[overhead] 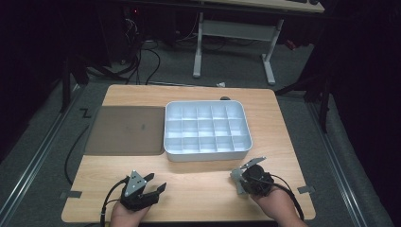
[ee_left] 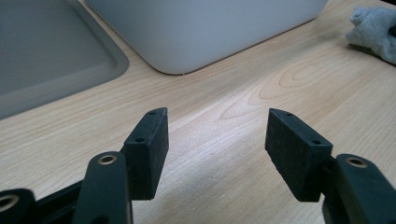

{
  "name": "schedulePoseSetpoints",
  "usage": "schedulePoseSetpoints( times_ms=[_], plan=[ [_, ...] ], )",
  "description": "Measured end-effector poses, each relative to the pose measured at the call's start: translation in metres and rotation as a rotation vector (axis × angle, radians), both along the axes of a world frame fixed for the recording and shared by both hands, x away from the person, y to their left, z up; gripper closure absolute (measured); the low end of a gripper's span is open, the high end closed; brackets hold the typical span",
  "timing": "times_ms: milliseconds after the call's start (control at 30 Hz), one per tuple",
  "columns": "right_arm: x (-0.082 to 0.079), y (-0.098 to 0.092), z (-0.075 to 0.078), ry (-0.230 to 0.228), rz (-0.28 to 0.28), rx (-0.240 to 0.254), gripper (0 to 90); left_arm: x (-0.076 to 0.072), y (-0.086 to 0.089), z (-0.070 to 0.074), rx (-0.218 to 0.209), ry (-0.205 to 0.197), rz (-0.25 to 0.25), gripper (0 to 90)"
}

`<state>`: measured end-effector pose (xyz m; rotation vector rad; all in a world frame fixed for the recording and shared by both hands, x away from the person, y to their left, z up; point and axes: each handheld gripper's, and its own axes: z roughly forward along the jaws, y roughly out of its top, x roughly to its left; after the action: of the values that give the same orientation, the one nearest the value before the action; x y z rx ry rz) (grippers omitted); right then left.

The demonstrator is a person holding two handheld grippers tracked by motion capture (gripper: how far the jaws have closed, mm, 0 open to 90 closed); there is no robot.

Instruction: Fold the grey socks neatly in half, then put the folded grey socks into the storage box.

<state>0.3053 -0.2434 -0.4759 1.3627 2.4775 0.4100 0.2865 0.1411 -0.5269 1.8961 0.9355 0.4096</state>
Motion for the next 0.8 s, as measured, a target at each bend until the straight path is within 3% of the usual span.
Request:
schedulePoseSetpoints(
  times_ms=[467,800],
  plan=[
    [0.005,-0.002,0.013,-0.015,-0.005,0.039,76.0,-0.001,0.004,0.001,-0.045,0.002,-0.009,41.6],
    [0.01,-0.006,0.026,-0.033,-0.008,0.055,76.0,0.001,0.011,0.005,-0.075,-0.019,0.018,40.2]
  ],
)
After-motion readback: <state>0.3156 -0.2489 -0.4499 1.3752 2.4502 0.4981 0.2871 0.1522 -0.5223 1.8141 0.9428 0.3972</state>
